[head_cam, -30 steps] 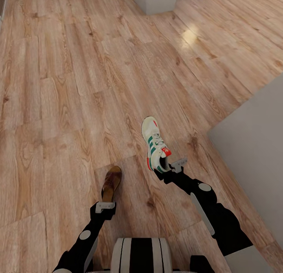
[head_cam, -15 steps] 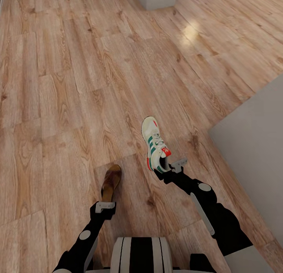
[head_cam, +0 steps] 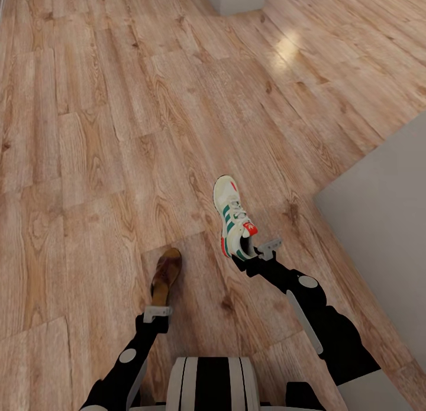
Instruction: Pick up the two gym shoes and the two sandals from the corridor floor and place them onto the hallstand (shoe rack) in the corridor, making sure they are on the rack and not on the floor. Arrange them so the two gym shoes are next to each other and the two sandals are next to each other.
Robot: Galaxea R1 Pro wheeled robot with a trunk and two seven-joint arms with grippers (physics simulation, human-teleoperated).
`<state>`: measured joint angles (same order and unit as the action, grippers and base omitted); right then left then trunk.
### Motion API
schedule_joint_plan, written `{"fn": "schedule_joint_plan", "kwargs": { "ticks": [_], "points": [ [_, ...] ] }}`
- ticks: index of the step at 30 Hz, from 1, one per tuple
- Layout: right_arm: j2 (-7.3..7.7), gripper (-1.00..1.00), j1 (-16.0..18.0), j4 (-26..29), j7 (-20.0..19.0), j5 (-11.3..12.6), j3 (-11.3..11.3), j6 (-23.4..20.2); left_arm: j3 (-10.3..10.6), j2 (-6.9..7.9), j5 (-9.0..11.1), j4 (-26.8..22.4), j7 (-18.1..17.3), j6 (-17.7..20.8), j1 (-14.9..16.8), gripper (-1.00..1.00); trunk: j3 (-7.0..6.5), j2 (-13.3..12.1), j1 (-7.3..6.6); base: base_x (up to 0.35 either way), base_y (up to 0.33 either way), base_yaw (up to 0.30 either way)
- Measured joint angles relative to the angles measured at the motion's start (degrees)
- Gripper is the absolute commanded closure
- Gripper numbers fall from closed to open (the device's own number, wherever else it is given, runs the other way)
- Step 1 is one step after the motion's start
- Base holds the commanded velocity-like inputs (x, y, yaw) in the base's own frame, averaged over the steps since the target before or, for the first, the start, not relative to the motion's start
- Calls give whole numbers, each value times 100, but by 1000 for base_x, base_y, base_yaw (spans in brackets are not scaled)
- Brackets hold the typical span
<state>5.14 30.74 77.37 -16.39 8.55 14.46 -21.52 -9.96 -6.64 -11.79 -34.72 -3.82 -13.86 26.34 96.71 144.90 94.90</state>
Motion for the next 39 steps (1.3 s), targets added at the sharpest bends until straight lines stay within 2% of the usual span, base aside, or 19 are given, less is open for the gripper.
{"fn": "schedule_joint_plan", "kwargs": {
  "ticks": [30, 39],
  "points": [
    [0, 100, 0, -9, 0, 0, 7, 9, -14, 5, 40, -56, 6, -23, -31, 100, 0, 0, 0, 0, 0, 0],
    [0, 100, 0, -20, 0, -2, 7, 9, -9, 5, 38, -71, 4, -20, -26, 100, -199, -12, -23, 0, 0, 0]
  ]
}}
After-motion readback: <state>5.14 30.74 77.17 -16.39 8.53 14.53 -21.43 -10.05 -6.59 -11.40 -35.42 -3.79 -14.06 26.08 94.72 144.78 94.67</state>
